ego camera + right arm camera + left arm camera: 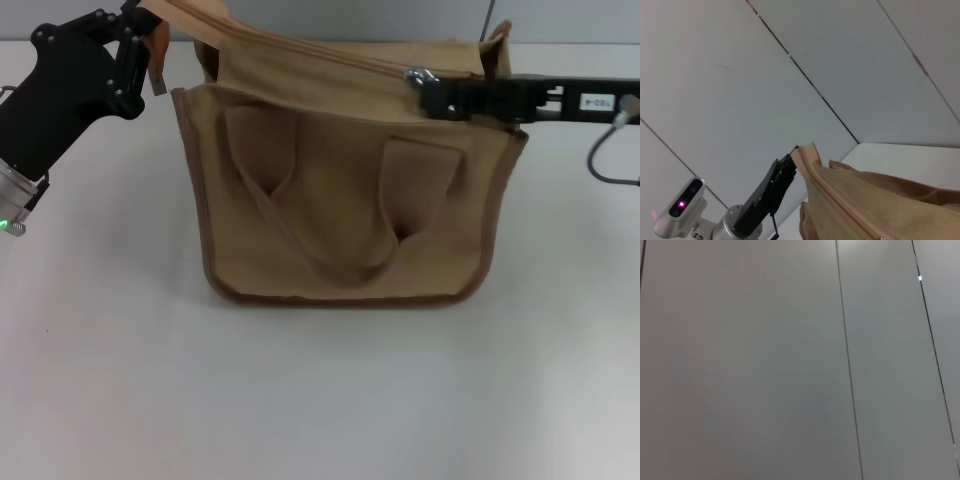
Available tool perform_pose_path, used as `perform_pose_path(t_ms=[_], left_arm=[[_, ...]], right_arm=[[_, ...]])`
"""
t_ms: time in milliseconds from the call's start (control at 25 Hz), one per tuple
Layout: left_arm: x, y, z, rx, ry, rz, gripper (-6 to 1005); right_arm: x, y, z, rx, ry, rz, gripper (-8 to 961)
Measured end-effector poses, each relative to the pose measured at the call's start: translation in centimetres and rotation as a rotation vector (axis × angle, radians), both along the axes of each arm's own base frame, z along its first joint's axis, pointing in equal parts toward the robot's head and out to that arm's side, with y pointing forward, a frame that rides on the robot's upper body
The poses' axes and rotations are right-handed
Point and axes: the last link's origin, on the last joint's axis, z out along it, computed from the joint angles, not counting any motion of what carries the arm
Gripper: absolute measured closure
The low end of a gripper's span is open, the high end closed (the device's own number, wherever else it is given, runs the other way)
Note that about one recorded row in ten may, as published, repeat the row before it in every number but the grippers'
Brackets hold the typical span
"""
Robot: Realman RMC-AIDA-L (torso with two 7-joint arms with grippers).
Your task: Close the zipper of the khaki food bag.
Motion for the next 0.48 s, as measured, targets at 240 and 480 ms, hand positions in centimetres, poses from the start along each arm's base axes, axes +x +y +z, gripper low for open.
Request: perform_pose_path(t_ms=[240,480], left_arm=[[-0.1,0.1,0.1,0.005,-0.001,0.010,925],[-0.2,0.2,0.1,-0.002,-0.007,0.019,924]], right_arm=[[1.6,-0.7,1.1,0.019,0.011,-0.029,839],[2.7,-1.1,1.7,0.028,0.007,-0.050,828]])
